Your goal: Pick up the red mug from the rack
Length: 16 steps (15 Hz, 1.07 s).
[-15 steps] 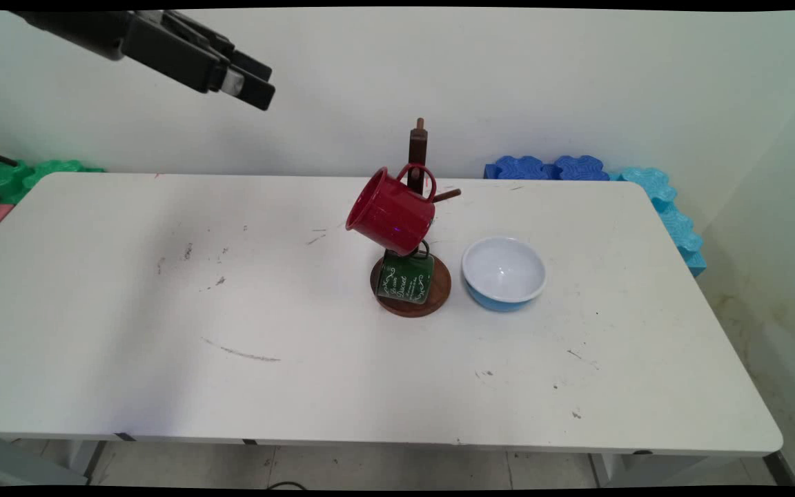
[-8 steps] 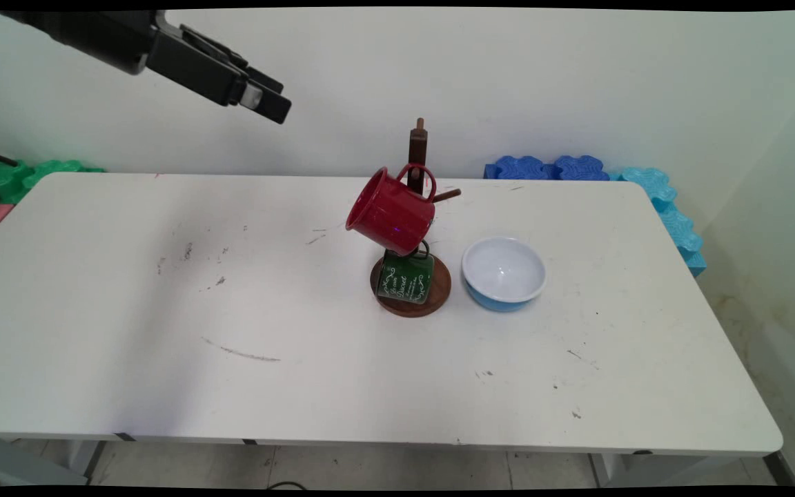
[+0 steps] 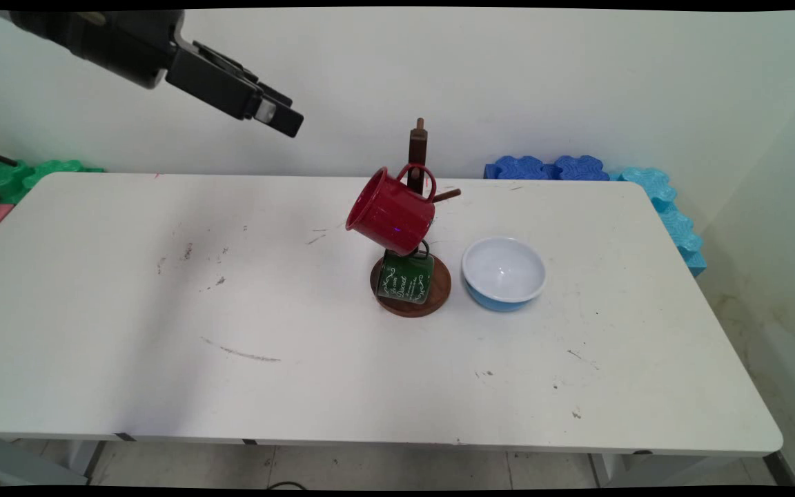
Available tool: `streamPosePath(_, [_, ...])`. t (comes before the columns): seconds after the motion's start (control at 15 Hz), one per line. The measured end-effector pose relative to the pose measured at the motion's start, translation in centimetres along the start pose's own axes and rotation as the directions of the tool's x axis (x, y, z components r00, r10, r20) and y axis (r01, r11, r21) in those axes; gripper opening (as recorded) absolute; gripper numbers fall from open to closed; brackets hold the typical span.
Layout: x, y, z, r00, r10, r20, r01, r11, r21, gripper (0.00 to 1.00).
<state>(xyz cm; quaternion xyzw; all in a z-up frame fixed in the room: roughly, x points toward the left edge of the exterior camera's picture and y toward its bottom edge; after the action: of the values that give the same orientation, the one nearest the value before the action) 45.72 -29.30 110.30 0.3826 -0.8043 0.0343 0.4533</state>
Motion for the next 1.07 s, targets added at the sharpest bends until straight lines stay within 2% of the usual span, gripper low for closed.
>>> streamPosePath(0.67, [-2.3,-0.9,3.6,0.999,-0.027,0.043,0.026,1.000,0.017,1.00])
streamPosePath(1.07, [-3.3,-1.4,6.5,0.999,-0.024,0.048,0.023,1.000,0.015,1.00])
